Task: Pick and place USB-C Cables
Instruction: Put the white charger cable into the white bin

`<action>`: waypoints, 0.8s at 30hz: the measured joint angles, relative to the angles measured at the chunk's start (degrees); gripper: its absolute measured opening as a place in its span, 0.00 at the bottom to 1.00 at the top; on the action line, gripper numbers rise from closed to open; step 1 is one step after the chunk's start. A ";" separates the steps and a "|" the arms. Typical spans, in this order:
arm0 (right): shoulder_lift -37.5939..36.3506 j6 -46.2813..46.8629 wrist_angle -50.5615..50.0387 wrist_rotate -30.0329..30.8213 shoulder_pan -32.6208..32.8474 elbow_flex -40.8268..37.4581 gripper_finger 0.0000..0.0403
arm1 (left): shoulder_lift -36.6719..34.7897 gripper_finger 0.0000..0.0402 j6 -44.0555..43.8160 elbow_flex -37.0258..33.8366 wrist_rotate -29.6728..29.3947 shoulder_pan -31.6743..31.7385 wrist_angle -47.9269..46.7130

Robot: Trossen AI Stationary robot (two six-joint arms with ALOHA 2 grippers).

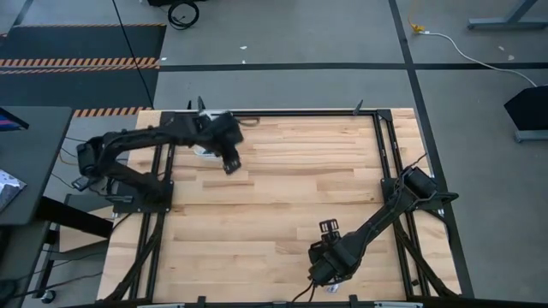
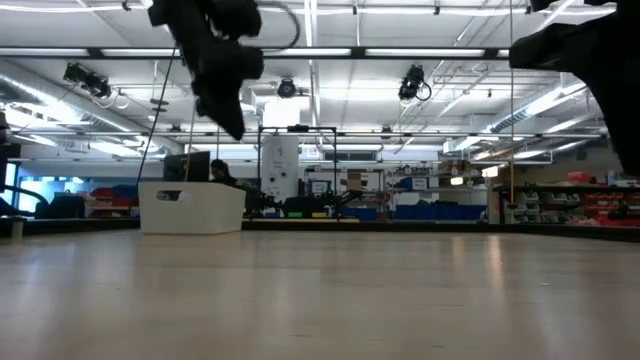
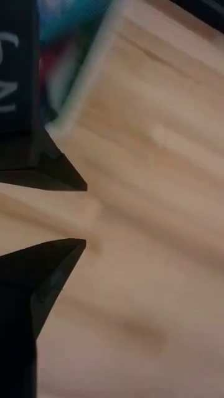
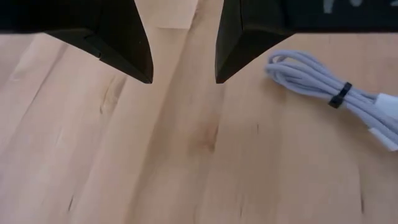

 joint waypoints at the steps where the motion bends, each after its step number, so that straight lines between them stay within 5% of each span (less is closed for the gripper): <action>1: -0.01 0.14 0.04 -0.02 0.09 0.00 0.45 | 0.00 0.35 -0.10 0.41 -0.14 -2.22 0.50; 9: -0.02 4.76 -0.01 -4.21 1.01 0.00 0.45 | 0.00 0.35 -5.38 1.08 -3.60 -20.52 3.92; 24: -0.02 7.55 11.26 -9.67 4.51 0.00 0.45 | 0.00 0.35 -12.83 1.07 -20.04 -49.15 5.58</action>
